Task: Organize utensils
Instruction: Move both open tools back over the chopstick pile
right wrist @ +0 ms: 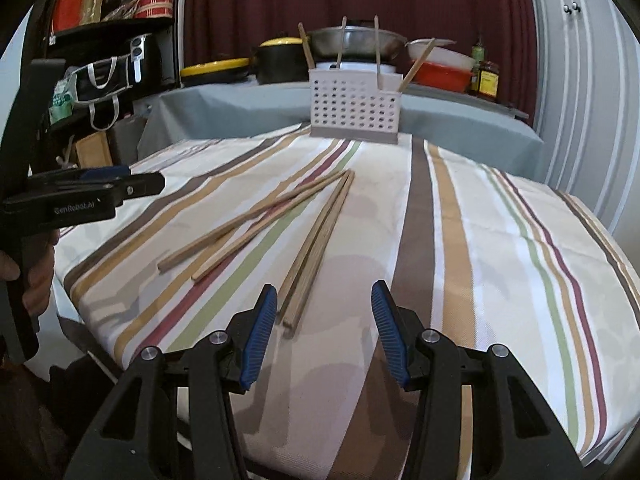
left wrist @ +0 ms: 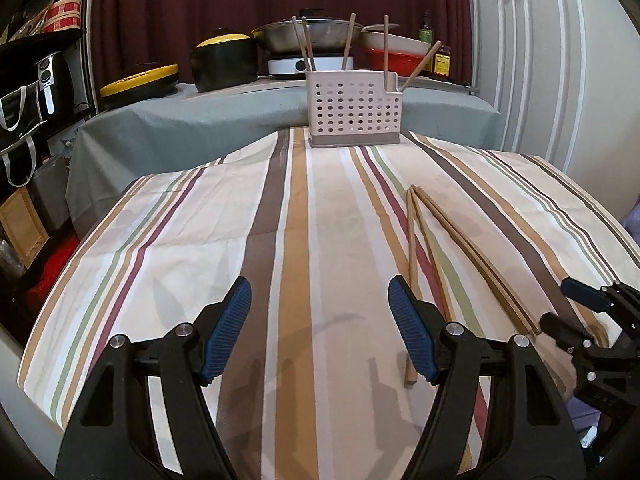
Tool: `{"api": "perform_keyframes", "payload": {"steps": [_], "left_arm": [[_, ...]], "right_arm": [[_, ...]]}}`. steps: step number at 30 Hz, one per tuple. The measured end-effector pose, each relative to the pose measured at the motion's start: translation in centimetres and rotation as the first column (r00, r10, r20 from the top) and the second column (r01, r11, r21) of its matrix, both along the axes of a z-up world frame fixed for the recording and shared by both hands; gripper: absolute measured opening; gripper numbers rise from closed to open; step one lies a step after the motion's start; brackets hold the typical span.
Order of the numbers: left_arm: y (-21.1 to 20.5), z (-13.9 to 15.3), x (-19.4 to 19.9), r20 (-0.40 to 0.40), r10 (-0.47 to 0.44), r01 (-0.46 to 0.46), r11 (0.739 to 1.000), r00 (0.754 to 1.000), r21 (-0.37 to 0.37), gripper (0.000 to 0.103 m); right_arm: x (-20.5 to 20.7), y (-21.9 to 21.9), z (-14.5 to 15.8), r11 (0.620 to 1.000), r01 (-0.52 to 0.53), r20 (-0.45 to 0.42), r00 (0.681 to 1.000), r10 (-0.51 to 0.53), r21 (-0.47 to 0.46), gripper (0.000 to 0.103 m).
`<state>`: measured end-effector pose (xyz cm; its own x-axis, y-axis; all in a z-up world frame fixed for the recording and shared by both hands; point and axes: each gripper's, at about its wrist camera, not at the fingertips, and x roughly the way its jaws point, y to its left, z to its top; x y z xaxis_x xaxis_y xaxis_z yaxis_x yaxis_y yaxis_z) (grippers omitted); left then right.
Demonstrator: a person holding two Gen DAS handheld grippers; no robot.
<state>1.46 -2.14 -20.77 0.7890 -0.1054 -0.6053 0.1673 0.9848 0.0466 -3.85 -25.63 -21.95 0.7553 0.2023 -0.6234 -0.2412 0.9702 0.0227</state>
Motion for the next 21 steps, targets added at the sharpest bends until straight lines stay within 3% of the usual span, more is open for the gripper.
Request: {"api": "perform_keyframes", "payload": {"steps": [21], "left_arm": [[-2.0,-1.9,-0.6,-0.042,-0.064,0.064,0.998,0.997,-0.002,0.069]], "right_arm": [[0.5,-0.2,-1.2,1.0,0.03,-0.052,0.998,-0.029,0.007,0.036]]}}
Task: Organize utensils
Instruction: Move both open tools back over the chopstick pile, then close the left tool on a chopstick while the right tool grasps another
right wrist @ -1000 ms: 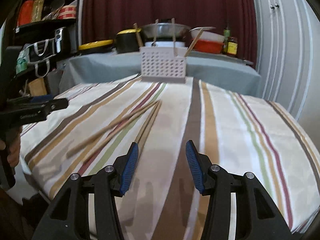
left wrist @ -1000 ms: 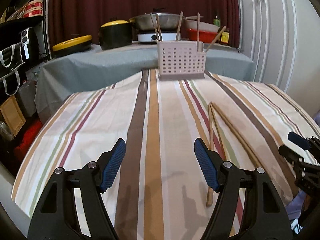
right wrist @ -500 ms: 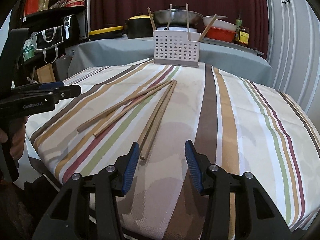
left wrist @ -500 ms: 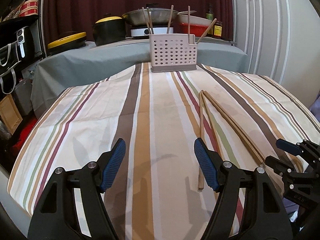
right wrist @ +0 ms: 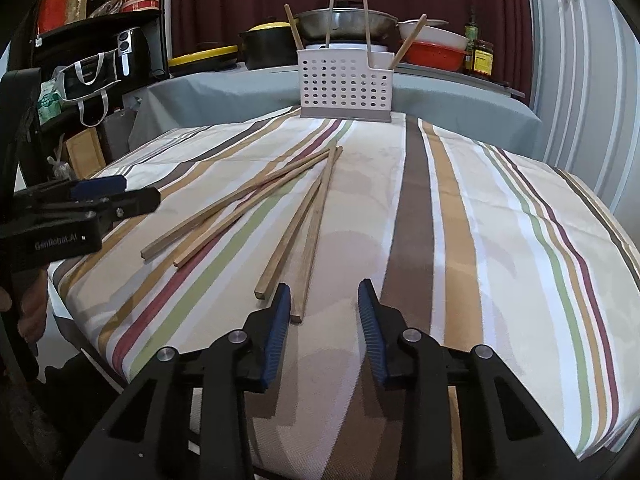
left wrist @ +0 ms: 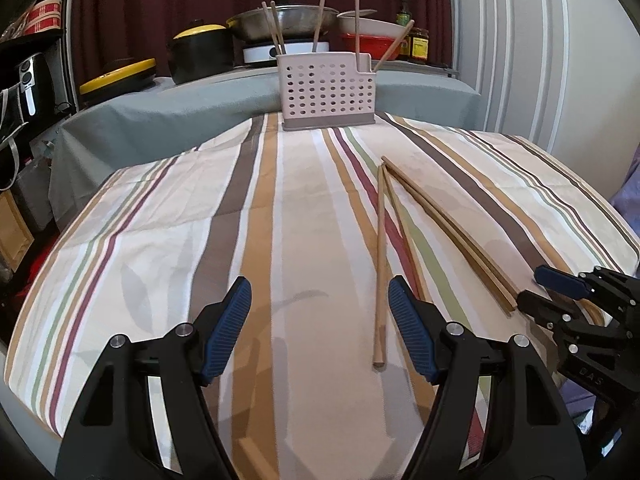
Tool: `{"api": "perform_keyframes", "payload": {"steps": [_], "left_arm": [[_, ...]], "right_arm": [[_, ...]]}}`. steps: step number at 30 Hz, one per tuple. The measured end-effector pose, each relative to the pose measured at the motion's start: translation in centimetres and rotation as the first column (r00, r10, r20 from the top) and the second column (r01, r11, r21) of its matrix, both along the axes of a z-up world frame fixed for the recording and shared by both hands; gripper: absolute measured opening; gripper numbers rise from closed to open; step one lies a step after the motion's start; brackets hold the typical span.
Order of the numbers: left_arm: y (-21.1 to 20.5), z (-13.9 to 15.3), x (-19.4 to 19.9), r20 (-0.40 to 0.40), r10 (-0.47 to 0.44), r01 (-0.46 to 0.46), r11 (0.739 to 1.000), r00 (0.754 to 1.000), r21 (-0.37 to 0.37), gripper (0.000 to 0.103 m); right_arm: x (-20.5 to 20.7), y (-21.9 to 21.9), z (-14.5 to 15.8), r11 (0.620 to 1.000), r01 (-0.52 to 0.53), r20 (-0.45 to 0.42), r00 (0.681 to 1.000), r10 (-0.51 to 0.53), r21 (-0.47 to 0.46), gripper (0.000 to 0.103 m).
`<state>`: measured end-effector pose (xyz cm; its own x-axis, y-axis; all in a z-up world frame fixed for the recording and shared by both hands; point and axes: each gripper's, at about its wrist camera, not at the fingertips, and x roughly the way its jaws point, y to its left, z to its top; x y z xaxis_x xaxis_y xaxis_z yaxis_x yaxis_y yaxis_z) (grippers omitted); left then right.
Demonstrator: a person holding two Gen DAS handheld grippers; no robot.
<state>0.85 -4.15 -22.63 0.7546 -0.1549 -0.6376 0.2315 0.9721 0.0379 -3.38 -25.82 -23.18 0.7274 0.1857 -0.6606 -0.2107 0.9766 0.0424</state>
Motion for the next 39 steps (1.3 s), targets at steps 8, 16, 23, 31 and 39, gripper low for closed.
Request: {"api": "perform_keyframes", "payload": {"steps": [8,16,23,31,39], "left_arm": [[-0.8,-1.0,-0.4,-0.019,-0.034,0.034,0.999,0.999,0.005,0.063],[-1.3,-2.3,-0.2,-0.077,-0.078,0.078,0.997,0.994,-0.004,0.041],[-1.5,-2.4,-0.2,-0.086,-0.11,0.109,0.994,0.99,-0.02,0.012],[-1.7,-1.9,-0.3,-0.05,-0.125,0.124,0.992,0.991,-0.021,0.006],[-1.3,0.2,-0.7,0.028,-0.115,0.116,0.993,0.993,-0.018,0.006]], "right_arm": [[0.3,0.4,-0.1,1.0,-0.012,0.016,1.0,0.012,0.006,0.024],[0.3,0.3,-0.1,1.0,-0.015,0.017,1.0,0.015,0.012,0.023],[0.4,0.6,0.0,0.999,-0.031,0.021,0.999,0.03,0.02,0.012],[0.4,0.1,0.3,0.999,-0.02,0.041,0.999,0.019,0.035,0.007],[0.0,-0.2,2.4,1.0,-0.001,0.129,0.992,0.0,0.009,0.006]]}}
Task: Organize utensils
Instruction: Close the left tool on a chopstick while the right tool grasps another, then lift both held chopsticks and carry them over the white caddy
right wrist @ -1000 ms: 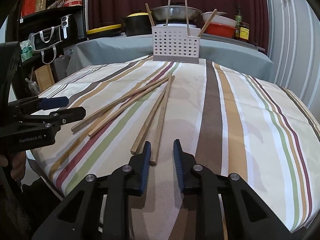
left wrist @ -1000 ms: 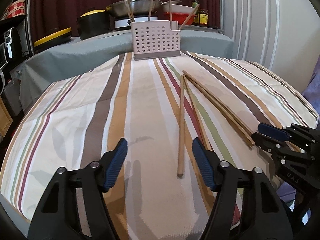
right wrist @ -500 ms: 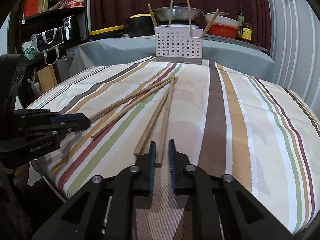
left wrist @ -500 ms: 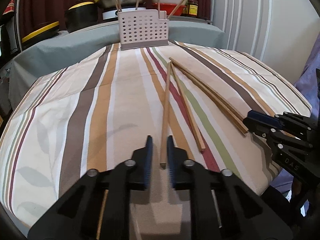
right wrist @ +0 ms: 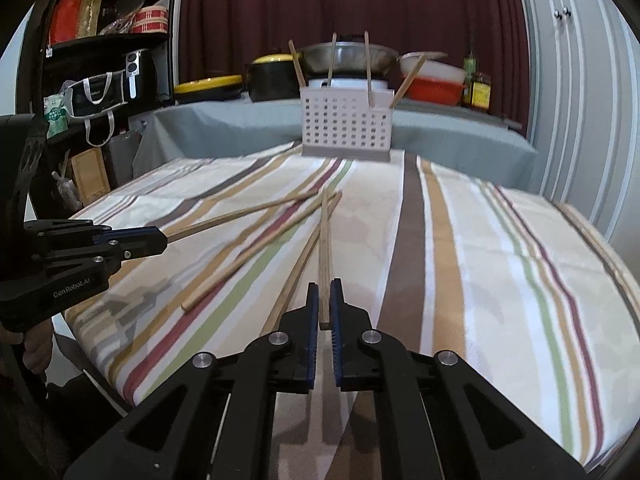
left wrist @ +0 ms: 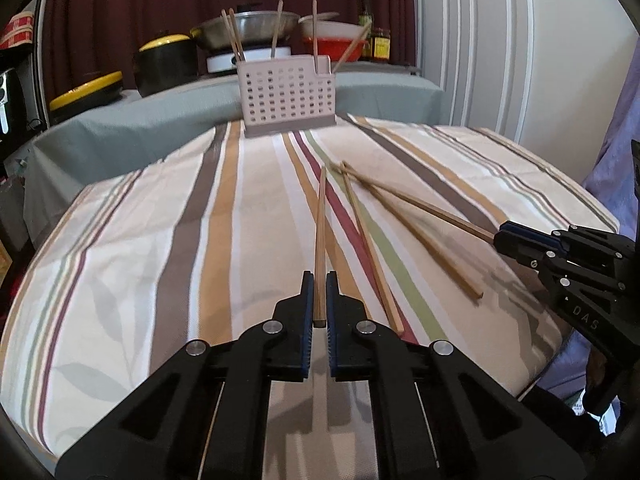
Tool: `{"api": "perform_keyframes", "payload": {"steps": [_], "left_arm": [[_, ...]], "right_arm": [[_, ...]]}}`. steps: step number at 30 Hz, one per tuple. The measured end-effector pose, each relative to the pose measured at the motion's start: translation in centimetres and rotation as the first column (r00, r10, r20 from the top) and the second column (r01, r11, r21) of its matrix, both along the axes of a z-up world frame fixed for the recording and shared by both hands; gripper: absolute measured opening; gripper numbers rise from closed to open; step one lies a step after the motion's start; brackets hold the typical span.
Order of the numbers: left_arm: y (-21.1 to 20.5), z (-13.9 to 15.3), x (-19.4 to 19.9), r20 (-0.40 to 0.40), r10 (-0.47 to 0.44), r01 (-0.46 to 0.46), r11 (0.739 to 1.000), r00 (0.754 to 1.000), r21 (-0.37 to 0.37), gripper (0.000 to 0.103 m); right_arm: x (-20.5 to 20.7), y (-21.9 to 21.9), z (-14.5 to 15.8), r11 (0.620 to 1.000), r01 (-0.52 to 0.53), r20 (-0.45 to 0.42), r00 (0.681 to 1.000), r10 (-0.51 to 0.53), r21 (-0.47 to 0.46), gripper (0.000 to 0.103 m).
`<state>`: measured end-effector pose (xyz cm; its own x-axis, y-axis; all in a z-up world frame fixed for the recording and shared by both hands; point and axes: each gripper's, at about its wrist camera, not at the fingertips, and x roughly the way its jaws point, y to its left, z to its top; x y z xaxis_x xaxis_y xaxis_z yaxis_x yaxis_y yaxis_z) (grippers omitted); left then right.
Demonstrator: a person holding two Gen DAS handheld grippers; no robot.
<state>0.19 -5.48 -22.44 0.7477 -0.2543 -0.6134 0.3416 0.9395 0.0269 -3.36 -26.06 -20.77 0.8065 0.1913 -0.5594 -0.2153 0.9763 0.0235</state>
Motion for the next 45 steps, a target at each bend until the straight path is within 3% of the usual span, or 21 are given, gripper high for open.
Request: {"api": "perform_keyframes", "payload": {"steps": [13,28,45], "left_arm": [[1.9,4.9,-1.2,0.134,0.04,-0.032,0.998,0.99,-0.055,0.006],[4.5,10.8,-2.2,0.258,0.11,-0.088,0.991,0.96,-0.097,0.006],[5.7,13.8,2.3,0.248,0.144,-0.124,0.988,0.958,-0.097,0.006]], "right_arm": [[-0.7,-0.1,5.4,1.0,0.006,0.166,0.986,-0.003,-0.02,0.006],[-0.5,-0.7,11.4,1.0,0.014,0.311,0.95,-0.006,-0.025,0.006],[5.9,-0.8,13.2,1.0,0.0,0.33,0.944,0.0,0.0,0.006]]}}
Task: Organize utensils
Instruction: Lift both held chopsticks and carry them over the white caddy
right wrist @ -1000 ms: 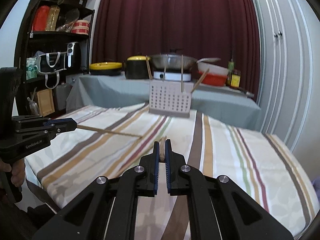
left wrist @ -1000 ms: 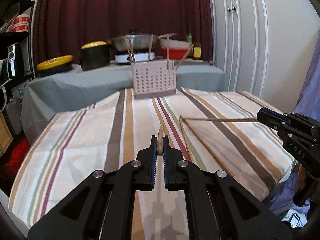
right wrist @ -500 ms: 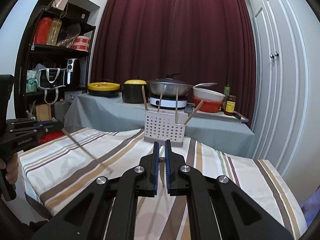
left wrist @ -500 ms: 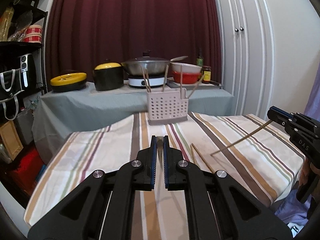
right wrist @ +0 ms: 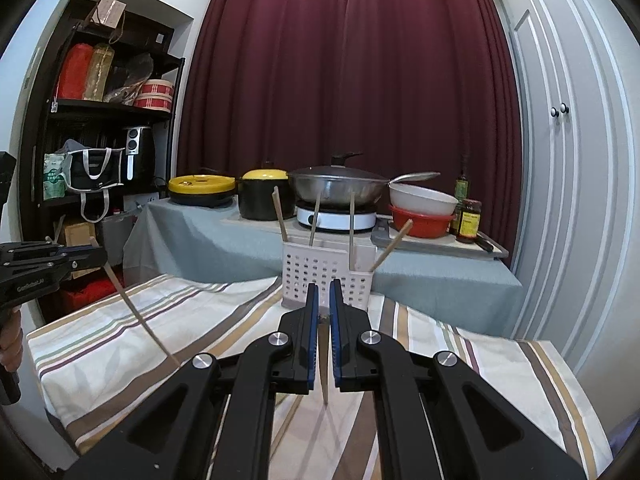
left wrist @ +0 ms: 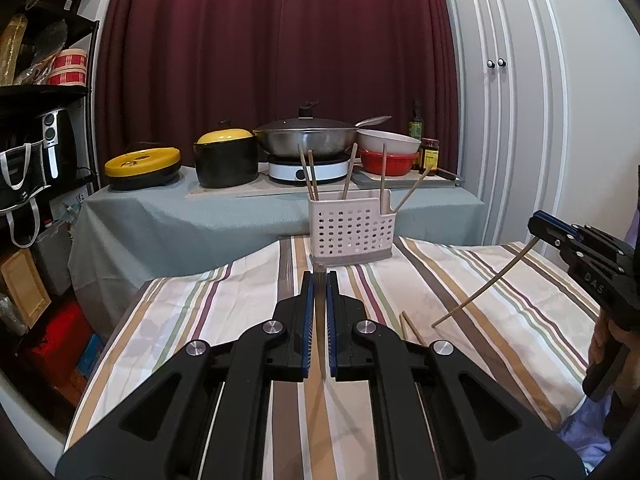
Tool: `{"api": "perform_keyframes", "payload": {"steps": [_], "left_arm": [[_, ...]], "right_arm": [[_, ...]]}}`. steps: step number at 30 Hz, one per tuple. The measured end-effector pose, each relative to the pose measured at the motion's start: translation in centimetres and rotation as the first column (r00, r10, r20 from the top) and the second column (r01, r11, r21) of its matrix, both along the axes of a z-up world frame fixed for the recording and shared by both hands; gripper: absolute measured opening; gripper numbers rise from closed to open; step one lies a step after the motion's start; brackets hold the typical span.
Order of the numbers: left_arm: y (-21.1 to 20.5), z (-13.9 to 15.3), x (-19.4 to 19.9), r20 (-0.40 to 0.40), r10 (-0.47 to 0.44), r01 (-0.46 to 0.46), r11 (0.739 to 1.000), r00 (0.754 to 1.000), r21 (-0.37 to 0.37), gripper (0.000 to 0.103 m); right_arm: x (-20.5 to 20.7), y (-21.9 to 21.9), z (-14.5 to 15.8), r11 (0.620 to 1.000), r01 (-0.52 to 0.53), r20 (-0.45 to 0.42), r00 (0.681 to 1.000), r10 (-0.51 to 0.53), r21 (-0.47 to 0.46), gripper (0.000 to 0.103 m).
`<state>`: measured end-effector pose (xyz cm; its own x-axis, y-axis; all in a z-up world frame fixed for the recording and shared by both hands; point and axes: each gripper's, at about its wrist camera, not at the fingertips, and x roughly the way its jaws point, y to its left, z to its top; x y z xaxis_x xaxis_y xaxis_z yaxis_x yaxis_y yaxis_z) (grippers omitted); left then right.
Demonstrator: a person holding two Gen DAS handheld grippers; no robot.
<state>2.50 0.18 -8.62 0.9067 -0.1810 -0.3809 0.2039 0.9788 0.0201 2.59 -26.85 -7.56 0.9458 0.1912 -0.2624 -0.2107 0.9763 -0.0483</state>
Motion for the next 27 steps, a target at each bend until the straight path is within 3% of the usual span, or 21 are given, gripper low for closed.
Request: {"api": "perform_keyframes", "payload": {"steps": [11,27], "left_arm": [[0.3,0.5,3.3,-0.006,0.013,-0.013,1.0,1.0,-0.006,0.006],[0.8,2.5,6.9,-0.005,-0.013,0.013,0.999,1.0,-0.045,0.006]], "right_arm": [[4.3,0.1,1.1,1.0,0.008,0.023,1.0,-0.008,-0.004,0.006],[6.8,-0.5,2.6,0.999,-0.028,0.023,0.999,0.027,0.045,0.006]]}}
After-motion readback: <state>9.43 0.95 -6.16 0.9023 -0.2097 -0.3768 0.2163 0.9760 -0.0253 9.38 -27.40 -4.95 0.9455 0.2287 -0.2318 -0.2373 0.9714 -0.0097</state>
